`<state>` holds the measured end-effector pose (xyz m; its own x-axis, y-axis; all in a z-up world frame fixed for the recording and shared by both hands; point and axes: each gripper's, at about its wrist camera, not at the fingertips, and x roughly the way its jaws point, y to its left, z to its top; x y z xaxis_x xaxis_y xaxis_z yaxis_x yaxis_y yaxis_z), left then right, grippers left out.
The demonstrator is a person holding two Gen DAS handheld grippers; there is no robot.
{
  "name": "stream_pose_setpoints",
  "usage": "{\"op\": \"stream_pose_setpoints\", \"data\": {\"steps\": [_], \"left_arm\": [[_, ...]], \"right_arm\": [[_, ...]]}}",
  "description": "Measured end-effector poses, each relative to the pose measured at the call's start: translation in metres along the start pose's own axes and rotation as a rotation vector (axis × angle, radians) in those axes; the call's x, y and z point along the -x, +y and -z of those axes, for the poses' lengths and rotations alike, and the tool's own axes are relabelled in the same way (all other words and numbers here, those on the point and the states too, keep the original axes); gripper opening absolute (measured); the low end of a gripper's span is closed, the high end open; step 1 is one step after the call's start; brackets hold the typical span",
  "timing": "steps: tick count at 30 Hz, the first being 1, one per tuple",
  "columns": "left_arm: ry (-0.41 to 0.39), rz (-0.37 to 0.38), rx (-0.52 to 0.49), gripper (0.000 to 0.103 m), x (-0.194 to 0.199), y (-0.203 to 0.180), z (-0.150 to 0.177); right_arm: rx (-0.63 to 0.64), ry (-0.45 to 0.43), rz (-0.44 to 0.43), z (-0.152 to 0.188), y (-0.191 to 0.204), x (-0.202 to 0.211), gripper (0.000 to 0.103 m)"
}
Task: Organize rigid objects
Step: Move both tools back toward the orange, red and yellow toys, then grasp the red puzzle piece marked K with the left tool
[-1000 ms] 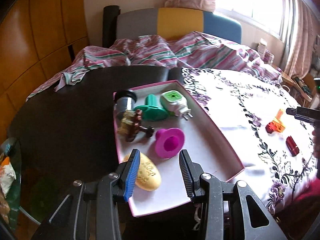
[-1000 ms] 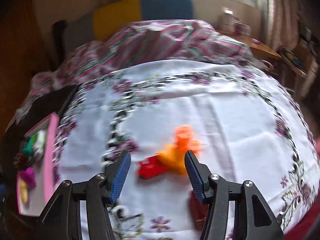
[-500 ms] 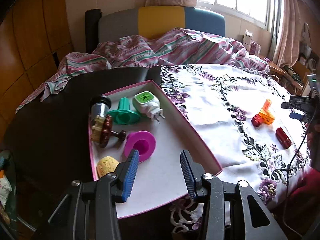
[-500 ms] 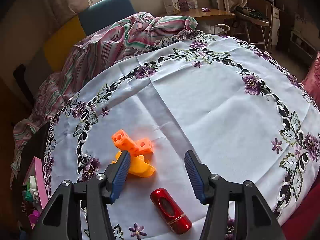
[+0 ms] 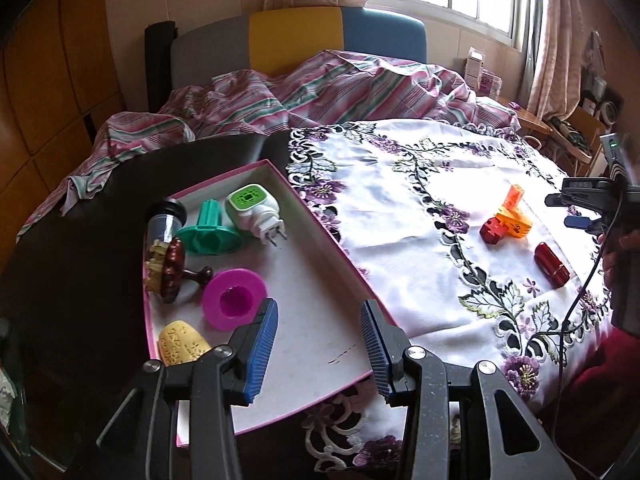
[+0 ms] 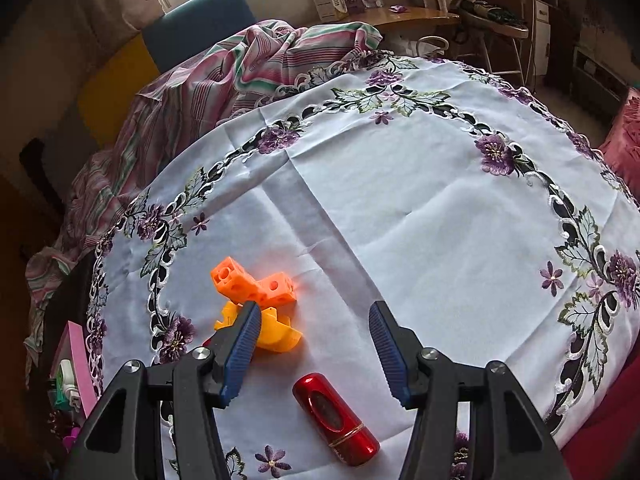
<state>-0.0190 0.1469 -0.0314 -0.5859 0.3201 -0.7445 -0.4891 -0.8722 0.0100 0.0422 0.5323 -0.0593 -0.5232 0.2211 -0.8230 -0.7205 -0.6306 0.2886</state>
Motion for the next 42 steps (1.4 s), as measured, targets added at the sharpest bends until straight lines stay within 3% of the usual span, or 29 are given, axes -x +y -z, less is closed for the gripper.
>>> {"op": "stream_pose_setpoints", "data": {"steps": [10, 20, 27, 35, 42], "left_arm": [[0.016, 0.045, -0.043, 0.044, -0.013, -0.024, -0.013], [0.057, 0.183, -0.135, 0.047, -0.04, -0.078, -0.033], [0.121, 0.281, -0.212, 0.047, -0.075, -0.127, -0.044], [0.172, 0.322, -0.266, 0.047, -0.118, -0.16, -0.065], [0.175, 0.365, -0.321, 0.065, -0.148, -0.192, -0.08]], "right_arm": [[-0.095, 0.003, 0.003, -0.004, -0.02, 0.001, 0.057], [-0.235, -0.003, -0.022, -0.007, -0.046, 0.004, 0.057], [-0.233, 0.017, -0.053, -0.008, -0.044, 0.0, 0.057], [-0.22, 0.031, -0.078, -0.009, -0.041, -0.002, 0.057], [-0.212, 0.041, -0.093, -0.01, -0.039, -0.005, 0.057]]}}
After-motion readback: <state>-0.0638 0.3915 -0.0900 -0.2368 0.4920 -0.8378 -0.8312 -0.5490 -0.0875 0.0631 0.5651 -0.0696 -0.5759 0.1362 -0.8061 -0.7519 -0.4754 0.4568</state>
